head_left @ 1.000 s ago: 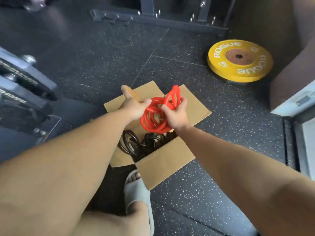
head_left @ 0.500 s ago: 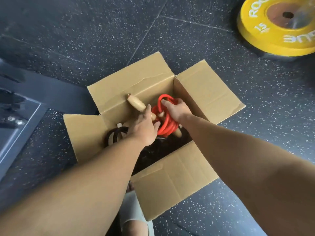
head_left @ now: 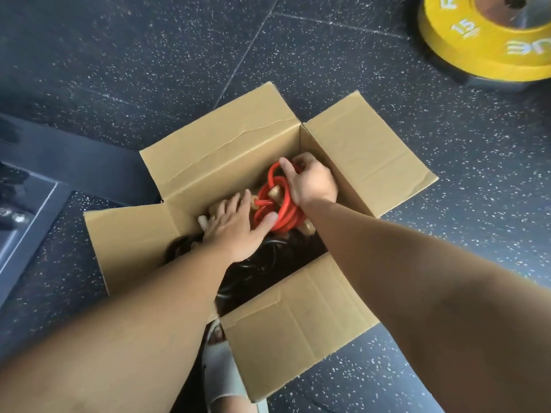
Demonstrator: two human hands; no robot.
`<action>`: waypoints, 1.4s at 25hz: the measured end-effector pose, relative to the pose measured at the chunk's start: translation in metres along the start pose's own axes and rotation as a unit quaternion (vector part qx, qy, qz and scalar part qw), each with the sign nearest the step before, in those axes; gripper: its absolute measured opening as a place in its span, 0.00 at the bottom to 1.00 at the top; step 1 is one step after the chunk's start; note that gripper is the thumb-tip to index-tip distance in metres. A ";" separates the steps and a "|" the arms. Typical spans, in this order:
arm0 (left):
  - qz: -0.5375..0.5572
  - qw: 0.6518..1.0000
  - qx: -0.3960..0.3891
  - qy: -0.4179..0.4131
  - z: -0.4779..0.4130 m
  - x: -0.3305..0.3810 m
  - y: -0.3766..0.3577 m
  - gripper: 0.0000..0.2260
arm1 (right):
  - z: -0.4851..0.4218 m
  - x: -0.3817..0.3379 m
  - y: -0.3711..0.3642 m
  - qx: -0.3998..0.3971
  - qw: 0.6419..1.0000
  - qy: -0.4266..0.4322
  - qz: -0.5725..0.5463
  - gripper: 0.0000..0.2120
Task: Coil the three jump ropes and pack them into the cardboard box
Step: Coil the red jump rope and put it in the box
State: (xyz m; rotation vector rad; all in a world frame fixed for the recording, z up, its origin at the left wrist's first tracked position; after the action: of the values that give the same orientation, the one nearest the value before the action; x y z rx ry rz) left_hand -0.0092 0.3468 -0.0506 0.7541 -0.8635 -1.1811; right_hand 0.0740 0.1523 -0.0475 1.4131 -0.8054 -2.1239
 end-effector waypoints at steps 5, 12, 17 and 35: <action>-0.044 0.998 0.019 -0.028 -0.005 0.008 -0.018 0.45 | -0.009 0.001 -0.005 0.033 0.998 0.005 0.048 0.26; -0.022 0.999 0.014 -0.029 -0.025 0.002 -0.034 0.47 | -0.018 0.003 -0.012 0.036 0.998 0.013 0.043 0.28; -0.068 0.997 -0.032 -0.019 -0.007 0.007 -0.010 0.47 | 0.000 -0.017 -0.007 -0.029 0.985 0.070 0.155 0.27; -0.028 0.989 0.141 -0.018 0.046 -0.016 0.018 0.29 | 0.098 0.014 0.041 -0.086 0.920 0.204 0.323 0.27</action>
State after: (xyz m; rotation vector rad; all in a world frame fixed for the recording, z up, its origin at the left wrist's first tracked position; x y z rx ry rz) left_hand -0.0435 0.3639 -0.0160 0.9940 -1.0589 -1.1388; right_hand -0.0200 0.1348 0.0014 1.2126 -0.7574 -1.3074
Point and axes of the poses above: each hand's wrist, its own z-axis away from the middle knuckle, its own y-axis out of the back of the hand, x = y × z, the point moved 9 cm from there along -z, towards the middle knuckle, and after that the axes turned 3 degrees about z, right-handed, at the moved point
